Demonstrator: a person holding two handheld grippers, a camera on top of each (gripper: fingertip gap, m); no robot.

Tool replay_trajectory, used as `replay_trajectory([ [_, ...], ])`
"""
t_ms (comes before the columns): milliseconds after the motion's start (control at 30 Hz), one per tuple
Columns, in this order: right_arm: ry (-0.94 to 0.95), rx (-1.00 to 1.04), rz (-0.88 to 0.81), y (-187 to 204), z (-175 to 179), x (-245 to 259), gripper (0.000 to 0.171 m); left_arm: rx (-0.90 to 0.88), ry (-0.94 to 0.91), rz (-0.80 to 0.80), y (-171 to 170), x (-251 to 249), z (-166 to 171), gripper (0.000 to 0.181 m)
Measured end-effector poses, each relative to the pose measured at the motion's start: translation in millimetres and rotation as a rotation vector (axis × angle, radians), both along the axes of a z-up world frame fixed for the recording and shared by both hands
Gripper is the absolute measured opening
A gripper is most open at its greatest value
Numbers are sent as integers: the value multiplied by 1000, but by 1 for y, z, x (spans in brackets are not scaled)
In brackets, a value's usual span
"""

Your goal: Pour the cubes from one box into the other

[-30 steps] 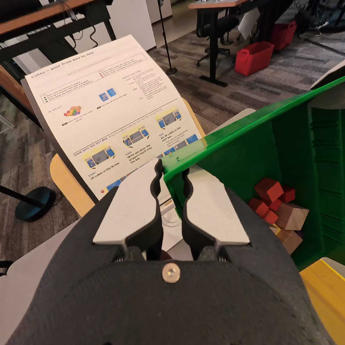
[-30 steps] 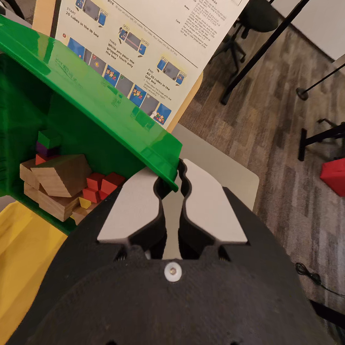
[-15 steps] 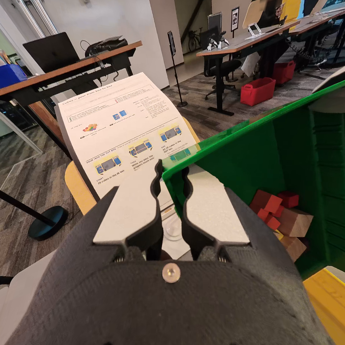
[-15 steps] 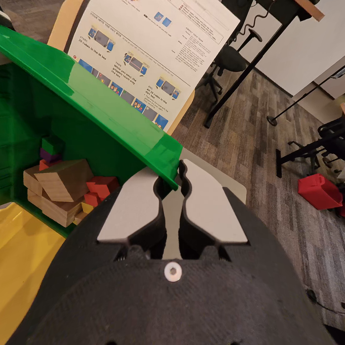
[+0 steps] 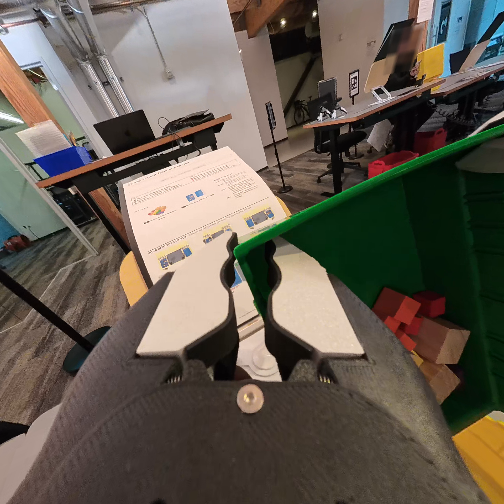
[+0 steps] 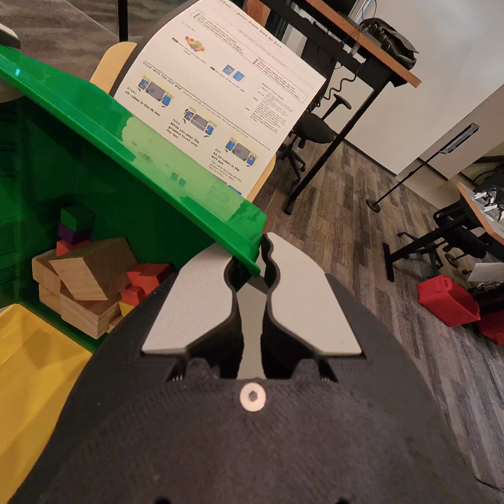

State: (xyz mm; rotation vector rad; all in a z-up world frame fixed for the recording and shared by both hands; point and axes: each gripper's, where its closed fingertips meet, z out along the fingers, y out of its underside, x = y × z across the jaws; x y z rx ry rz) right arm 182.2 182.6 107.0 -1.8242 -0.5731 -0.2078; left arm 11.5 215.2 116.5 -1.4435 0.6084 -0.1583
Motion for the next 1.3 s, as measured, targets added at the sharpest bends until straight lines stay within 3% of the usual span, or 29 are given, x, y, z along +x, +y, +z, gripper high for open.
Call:
replay_trajectory([
  [1300,26,185,27,-29,4,-7,9,222,-23,60,-35,-8,6,18],
])
